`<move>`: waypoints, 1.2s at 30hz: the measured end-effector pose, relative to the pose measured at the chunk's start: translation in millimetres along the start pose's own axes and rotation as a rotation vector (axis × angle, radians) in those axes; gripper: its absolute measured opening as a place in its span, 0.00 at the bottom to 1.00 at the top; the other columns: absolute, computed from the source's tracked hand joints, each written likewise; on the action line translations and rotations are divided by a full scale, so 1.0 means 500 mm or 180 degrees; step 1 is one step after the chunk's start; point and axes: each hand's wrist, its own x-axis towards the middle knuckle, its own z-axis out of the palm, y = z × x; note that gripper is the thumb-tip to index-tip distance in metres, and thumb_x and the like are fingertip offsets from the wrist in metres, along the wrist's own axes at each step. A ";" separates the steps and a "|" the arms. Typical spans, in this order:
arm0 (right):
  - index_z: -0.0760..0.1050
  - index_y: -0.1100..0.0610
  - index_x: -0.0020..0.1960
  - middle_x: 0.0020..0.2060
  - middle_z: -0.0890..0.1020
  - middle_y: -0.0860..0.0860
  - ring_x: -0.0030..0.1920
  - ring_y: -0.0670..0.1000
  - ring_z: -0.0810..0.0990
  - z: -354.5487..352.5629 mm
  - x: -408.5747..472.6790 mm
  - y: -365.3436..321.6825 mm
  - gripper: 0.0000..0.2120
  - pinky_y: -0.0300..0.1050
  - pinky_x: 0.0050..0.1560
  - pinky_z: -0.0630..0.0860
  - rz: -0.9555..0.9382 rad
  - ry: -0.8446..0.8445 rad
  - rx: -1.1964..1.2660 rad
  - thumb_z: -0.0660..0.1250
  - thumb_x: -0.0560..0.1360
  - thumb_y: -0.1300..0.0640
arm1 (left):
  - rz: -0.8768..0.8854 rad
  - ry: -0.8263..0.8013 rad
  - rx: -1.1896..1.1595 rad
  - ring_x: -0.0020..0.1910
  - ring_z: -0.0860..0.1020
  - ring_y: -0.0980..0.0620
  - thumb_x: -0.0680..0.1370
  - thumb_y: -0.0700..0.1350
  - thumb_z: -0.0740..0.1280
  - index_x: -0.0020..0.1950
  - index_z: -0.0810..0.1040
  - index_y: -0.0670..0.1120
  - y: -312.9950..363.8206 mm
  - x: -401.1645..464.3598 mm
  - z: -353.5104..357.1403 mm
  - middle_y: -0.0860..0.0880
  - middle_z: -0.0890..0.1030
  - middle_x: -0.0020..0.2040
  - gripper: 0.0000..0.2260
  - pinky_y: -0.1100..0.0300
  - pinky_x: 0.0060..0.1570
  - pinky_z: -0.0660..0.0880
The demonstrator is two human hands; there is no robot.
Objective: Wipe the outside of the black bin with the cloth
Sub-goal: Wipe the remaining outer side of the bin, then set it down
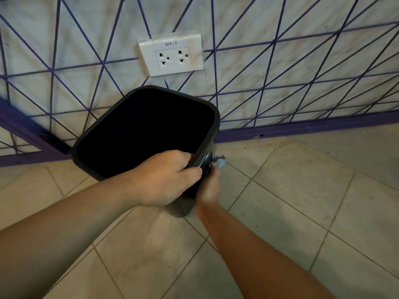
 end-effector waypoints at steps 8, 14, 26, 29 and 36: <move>0.78 0.57 0.76 0.69 0.85 0.60 0.72 0.59 0.82 0.013 -0.010 0.028 0.36 0.63 0.79 0.75 -0.0219 -0.0032 -0.0063 0.60 0.78 0.36 | 0.0007 0.0020 -0.0049 0.37 0.79 0.47 0.81 0.48 0.63 0.41 0.78 0.40 -0.006 0.006 -0.005 0.40 0.81 0.40 0.14 0.50 0.42 0.78; 0.79 0.56 0.72 0.63 0.87 0.56 0.61 0.50 0.85 -0.002 -0.052 0.037 0.21 0.43 0.56 0.80 -0.0352 -0.0279 -0.0273 0.55 0.90 0.47 | -0.0054 -0.0028 -0.0144 0.39 0.79 0.41 0.80 0.48 0.63 0.42 0.78 0.38 -0.009 0.008 -0.006 0.36 0.80 0.41 0.15 0.44 0.43 0.77; 0.70 0.63 0.83 0.82 0.73 0.65 0.82 0.64 0.72 -0.078 -0.036 -0.098 0.28 0.60 0.85 0.64 -0.0189 -0.0064 -0.2237 0.53 0.92 0.45 | 0.0136 0.0651 0.1020 0.37 0.78 0.53 0.80 0.62 0.59 0.39 0.78 0.49 0.012 -0.013 -0.001 0.49 0.80 0.37 0.20 0.58 0.36 0.72; 0.61 0.60 0.88 0.87 0.62 0.62 0.88 0.65 0.58 -0.096 -0.084 -0.115 0.28 0.61 0.88 0.51 -0.0166 -0.0169 -0.3209 0.46 0.93 0.48 | 0.0233 0.0823 0.1174 0.34 0.78 0.52 0.76 0.70 0.55 0.38 0.78 0.49 0.011 -0.022 -0.003 0.49 0.80 0.34 0.27 0.55 0.35 0.75; 0.53 0.53 0.91 0.84 0.62 0.62 0.84 0.63 0.63 -0.118 -0.124 -0.133 0.28 0.54 0.80 0.64 -0.0278 -0.0107 -0.2700 0.54 0.92 0.56 | 0.0104 0.0246 0.0756 0.50 0.80 0.56 0.70 0.76 0.49 0.54 0.80 0.55 -0.039 -0.072 -0.030 0.55 0.83 0.51 0.33 0.52 0.52 0.79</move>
